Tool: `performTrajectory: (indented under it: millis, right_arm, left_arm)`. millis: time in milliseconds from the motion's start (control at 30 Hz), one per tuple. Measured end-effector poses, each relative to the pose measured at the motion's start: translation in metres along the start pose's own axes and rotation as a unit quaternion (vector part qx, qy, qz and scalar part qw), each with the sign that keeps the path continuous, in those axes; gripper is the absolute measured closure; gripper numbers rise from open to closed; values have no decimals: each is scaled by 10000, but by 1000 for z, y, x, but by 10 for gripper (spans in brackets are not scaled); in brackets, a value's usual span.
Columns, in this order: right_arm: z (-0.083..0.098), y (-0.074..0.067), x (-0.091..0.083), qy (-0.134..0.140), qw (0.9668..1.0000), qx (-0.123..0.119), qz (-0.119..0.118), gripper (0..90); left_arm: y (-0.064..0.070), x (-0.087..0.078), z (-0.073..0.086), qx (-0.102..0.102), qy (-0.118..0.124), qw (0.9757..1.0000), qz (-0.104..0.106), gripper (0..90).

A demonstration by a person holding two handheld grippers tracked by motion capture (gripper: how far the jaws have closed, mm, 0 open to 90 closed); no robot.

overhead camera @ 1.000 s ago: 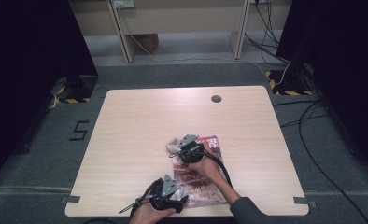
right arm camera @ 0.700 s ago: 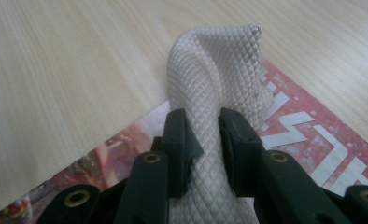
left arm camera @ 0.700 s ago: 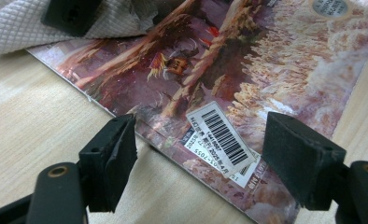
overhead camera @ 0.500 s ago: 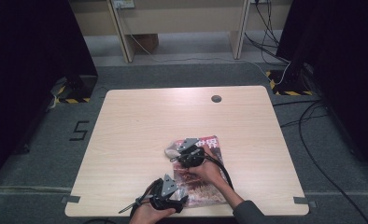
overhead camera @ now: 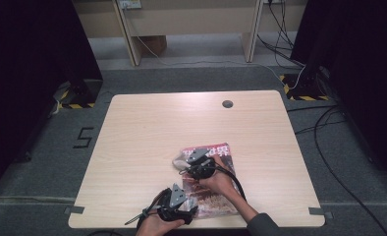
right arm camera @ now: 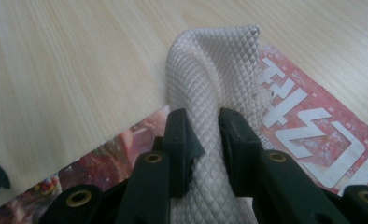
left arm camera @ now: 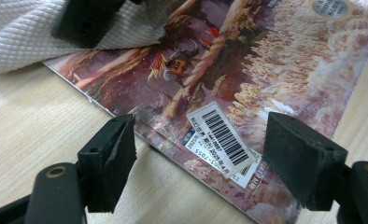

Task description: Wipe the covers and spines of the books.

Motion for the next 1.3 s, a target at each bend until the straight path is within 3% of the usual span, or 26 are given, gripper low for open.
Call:
performTrajectory:
  millis: [100,200,400,733,833,967,1300]
  right_arm:
    - [2,2,-1,39,10000,37,-21,745]
    - [4,8,-2,19,9999,47,115,745]
    - [18,30,-11,-15,9989,280,381,745]
    - [51,59,-36,-18,9948,647,788,745]
    - [60,66,-45,-73,9931,750,901,745]
    - [71,72,-54,-100,9913,835,1011,745]
    - [81,74,-64,-182,9888,925,1160,744]
  left_arm:
    - [0,0,0,3,-7,10000,3,248]
    - [0,0,0,-1,-3,10000,7,248]
    - [0,0,0,14,-17,10000,-2,248]
    - [-2,1,-1,71,-17,10000,-60,211]
    - [-5,2,-1,-58,-63,10000,-21,170]
    - [-4,3,-2,15,-120,9999,-101,145]
    - [-5,4,-4,-65,-197,9997,-162,117]
Point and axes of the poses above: each handheld gripper's, and its own axes: x roughly forward along the jaws, z roughly out of its underside, y roughly to its right, the point moved 5 cm from there along x, roughly forward along the jaws, and after that the axes turned 4 degrees about -x, right-handed, at the moved point
